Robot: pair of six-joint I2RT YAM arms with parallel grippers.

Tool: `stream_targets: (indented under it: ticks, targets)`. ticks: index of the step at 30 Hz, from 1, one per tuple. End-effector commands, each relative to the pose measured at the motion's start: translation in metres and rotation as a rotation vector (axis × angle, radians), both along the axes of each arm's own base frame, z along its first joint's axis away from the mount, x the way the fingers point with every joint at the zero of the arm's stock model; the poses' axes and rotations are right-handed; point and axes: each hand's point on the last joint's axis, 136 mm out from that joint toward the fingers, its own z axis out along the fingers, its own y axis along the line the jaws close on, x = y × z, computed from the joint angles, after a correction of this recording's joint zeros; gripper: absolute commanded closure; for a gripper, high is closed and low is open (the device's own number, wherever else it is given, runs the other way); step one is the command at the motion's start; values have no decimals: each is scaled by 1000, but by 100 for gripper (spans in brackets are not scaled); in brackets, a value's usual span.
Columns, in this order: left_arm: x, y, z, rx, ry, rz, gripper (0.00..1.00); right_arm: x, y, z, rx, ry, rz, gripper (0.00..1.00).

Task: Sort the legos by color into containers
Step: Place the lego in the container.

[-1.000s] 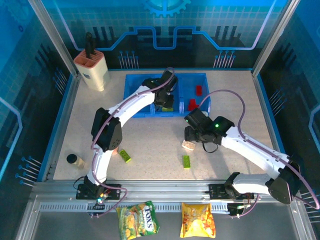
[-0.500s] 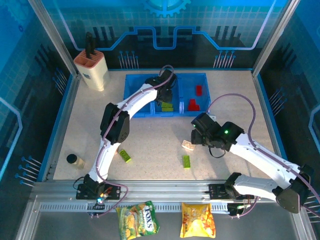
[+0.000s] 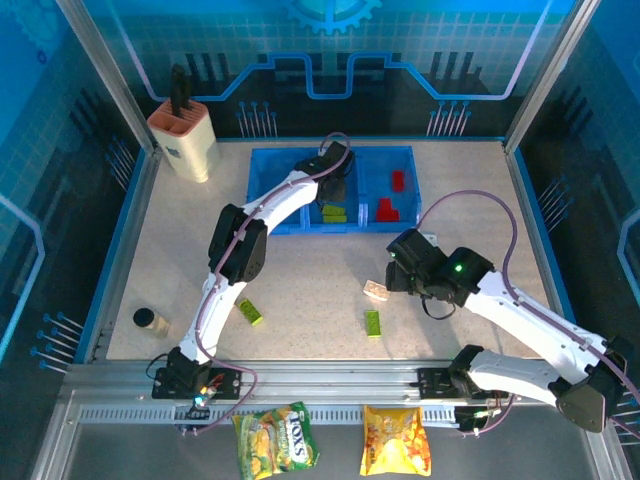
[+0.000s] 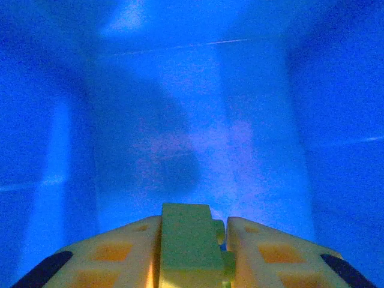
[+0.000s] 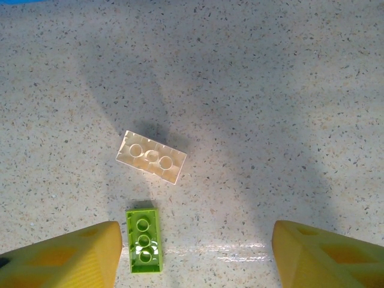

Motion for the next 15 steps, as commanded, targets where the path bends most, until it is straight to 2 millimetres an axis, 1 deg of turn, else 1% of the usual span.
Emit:
stream_targets:
  ticks: [1, 4, 7, 10, 15]
  targets:
    - [8, 0, 0, -17, -10, 3, 65, -4, -14, 1, -21, -6, -45, 32]
    - [7, -2, 6, -33, -12, 1, 65, -5, -15, 3, -18, -11, -47, 32]
    - [7, -4, 16, -45, -24, -7, 64, -5, -17, 4, -12, -19, -54, 32]
    - [5, -5, 27, -60, -32, -16, 64, -6, -18, 2, -9, -22, -59, 32]
    - [-3, -9, 45, -89, -36, -44, 64, -5, -17, -3, -20, -16, -54, 32]
